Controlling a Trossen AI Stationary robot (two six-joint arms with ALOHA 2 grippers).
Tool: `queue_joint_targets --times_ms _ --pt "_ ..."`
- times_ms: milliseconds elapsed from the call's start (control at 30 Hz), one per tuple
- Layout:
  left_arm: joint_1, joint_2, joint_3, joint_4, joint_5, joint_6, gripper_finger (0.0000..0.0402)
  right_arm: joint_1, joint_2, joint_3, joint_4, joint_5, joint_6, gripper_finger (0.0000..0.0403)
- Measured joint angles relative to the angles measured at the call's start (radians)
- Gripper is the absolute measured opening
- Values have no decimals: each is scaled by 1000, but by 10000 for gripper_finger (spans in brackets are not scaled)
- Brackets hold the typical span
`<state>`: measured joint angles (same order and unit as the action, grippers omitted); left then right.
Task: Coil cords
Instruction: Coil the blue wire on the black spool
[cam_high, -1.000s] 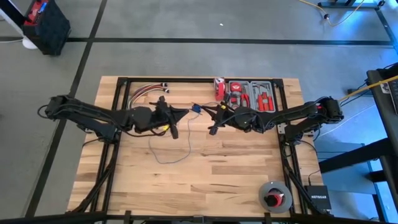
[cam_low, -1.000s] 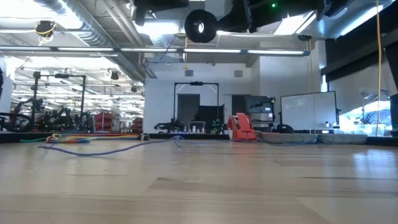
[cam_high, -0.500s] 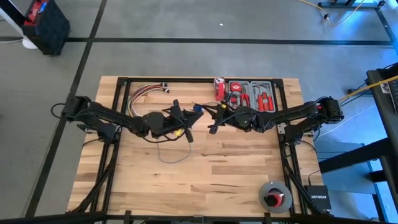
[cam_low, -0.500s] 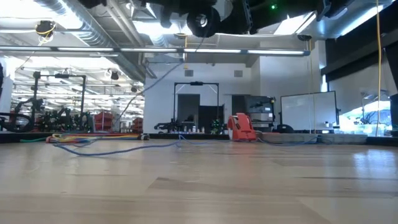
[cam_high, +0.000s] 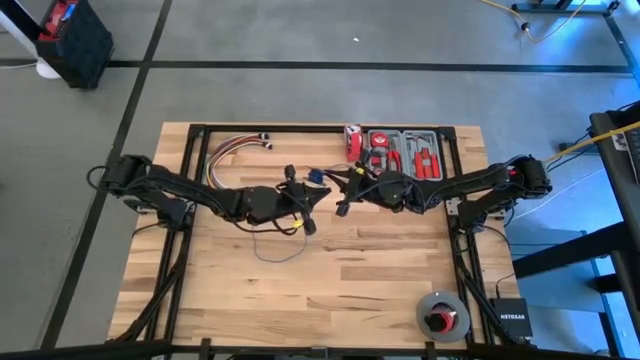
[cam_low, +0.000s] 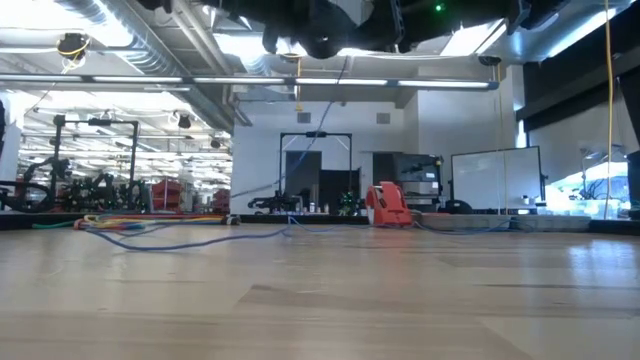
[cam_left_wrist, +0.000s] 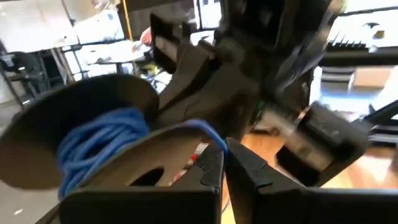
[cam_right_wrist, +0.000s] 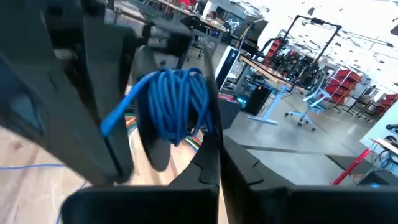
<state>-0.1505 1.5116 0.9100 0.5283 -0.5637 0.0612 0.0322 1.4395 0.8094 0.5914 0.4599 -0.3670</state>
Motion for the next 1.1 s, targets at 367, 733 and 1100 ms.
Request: queue_joint_targets --times_ms 367,733,1100 --pt "3 16 2 -11 -7 -29 2 0 1 13 31 -63 139 0" --pt "-12 -49 -3 28 -3 61 6 1 -4 25 45 -177 116 0" --pt "-10 -44 -3 -185 -60 20 13 14 -6 31 84 -189 210 0"
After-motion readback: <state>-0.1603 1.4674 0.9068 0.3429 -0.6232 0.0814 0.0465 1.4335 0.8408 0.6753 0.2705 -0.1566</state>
